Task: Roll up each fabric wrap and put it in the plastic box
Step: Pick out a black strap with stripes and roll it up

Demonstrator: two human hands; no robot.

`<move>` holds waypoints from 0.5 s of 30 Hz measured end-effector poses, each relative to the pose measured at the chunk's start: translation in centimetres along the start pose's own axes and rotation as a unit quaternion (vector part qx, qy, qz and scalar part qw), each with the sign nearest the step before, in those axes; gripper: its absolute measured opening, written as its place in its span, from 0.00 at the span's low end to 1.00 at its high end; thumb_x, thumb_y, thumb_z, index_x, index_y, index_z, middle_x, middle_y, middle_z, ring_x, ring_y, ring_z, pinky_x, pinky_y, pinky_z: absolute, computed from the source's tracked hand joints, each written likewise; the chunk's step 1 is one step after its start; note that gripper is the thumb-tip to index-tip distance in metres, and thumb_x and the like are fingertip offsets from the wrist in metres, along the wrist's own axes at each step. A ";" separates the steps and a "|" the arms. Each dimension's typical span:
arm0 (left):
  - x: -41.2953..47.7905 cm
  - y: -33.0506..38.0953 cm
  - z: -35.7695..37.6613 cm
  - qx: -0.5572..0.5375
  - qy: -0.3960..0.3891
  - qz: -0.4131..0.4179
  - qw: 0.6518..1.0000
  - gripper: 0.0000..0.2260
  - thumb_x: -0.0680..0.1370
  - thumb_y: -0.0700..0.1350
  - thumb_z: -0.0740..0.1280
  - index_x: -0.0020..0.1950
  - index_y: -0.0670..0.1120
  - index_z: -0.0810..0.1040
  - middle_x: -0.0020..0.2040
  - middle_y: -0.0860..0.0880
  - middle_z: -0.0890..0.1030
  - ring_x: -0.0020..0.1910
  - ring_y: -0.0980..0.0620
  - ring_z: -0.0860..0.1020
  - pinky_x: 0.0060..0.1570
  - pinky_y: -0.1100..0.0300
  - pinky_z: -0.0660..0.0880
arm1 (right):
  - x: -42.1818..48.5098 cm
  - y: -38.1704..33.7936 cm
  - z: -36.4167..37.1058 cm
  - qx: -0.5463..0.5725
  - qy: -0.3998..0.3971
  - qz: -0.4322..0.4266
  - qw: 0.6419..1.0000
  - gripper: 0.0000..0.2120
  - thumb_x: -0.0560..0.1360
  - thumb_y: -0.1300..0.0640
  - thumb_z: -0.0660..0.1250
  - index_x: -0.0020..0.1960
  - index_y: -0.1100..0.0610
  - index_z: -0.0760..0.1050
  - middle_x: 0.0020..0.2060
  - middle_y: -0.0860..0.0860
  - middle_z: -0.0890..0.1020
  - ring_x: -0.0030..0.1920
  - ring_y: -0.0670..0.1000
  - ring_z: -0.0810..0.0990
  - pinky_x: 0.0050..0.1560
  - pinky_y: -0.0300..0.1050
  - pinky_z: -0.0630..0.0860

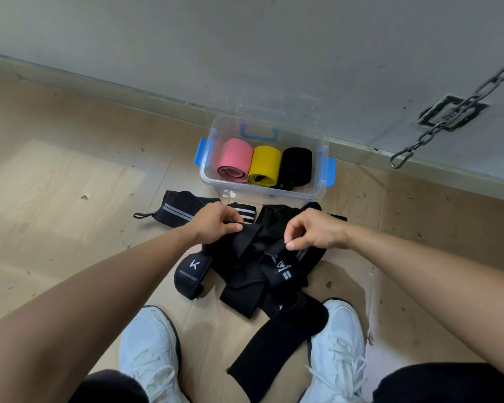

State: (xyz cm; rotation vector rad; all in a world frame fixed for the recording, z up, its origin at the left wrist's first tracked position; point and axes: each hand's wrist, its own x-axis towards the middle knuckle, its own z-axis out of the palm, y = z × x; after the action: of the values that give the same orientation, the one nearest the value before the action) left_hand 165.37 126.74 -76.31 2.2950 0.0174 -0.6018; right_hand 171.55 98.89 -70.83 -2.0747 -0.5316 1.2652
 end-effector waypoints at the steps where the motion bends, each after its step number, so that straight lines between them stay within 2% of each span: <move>1: -0.2 -0.6 -0.5 0.019 0.007 -0.014 1.000 0.07 0.78 0.46 0.74 0.55 0.48 0.86 0.51 0.52 0.86 0.53 0.54 0.83 0.62 0.53 0.78 | -0.4 0.3 -0.7 -0.026 -0.044 0.021 0.998 0.07 0.73 0.64 0.75 0.40 0.54 0.82 0.33 0.42 0.82 0.35 0.38 0.78 0.38 0.29 0.72; 3: -0.6 -1.4 -1.2 0.038 0.015 -0.029 0.999 0.08 0.78 0.46 0.74 0.56 0.47 0.86 0.52 0.51 0.87 0.54 0.54 0.83 0.62 0.53 0.77 | -1.2 0.8 -2.3 -0.067 -0.095 0.067 0.991 0.07 0.74 0.64 0.74 0.41 0.55 0.82 0.29 0.40 0.80 0.31 0.37 0.75 0.33 0.29 0.70; 4: -0.7 -1.5 -1.3 0.041 0.011 -0.029 0.999 0.08 0.78 0.47 0.75 0.56 0.47 0.86 0.52 0.51 0.87 0.54 0.54 0.83 0.61 0.55 0.77 | -1.5 0.9 -3.1 -0.066 -0.100 0.084 0.989 0.07 0.74 0.64 0.74 0.41 0.54 0.82 0.29 0.40 0.80 0.32 0.38 0.75 0.34 0.30 0.70; 7: -0.9 -1.9 -0.9 0.122 -0.009 -0.018 0.992 0.08 0.77 0.46 0.75 0.55 0.48 0.86 0.51 0.51 0.87 0.52 0.53 0.83 0.54 0.61 0.76 | -2.1 0.7 -5.9 -0.110 -0.130 0.127 0.977 0.10 0.74 0.65 0.73 0.38 0.52 0.82 0.35 0.43 0.84 0.43 0.46 0.81 0.48 0.39 0.75; 10: -1.8 -3.7 -1.0 0.174 0.000 -0.045 0.984 0.06 0.76 0.46 0.75 0.53 0.49 0.86 0.47 0.53 0.85 0.51 0.51 0.83 0.46 0.63 0.71 | -3.7 -0.1 -8.6 -0.211 -0.180 0.193 0.941 0.10 0.73 0.66 0.73 0.39 0.52 0.82 0.33 0.41 0.84 0.42 0.44 0.79 0.48 0.42 0.74; 12: -2.1 -4.4 -1.2 0.149 0.001 -0.066 0.987 0.06 0.76 0.48 0.76 0.51 0.52 0.86 0.43 0.56 0.82 0.48 0.53 0.82 0.42 0.65 0.70 | -4.7 -0.3 -9.8 -0.156 -0.160 0.181 0.958 0.09 0.74 0.66 0.73 0.41 0.53 0.82 0.39 0.44 0.86 0.44 0.45 0.79 0.47 0.41 0.75; 15: -1.9 -3.8 -1.2 0.121 0.003 -0.067 0.990 0.07 0.74 0.56 0.75 0.48 0.57 0.86 0.42 0.60 0.82 0.45 0.57 0.80 0.45 0.60 0.76 | -4.3 -1.4 -9.4 -0.018 -0.099 0.103 0.990 0.08 0.76 0.67 0.70 0.44 0.56 0.80 0.55 0.55 0.85 0.49 0.47 0.79 0.50 0.42 0.76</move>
State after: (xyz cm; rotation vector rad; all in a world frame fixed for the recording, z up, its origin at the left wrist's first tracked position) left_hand 163.41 130.58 -77.34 2.5454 0.1086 -0.6984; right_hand 177.94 94.31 -64.04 -2.0877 -0.4374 1.6027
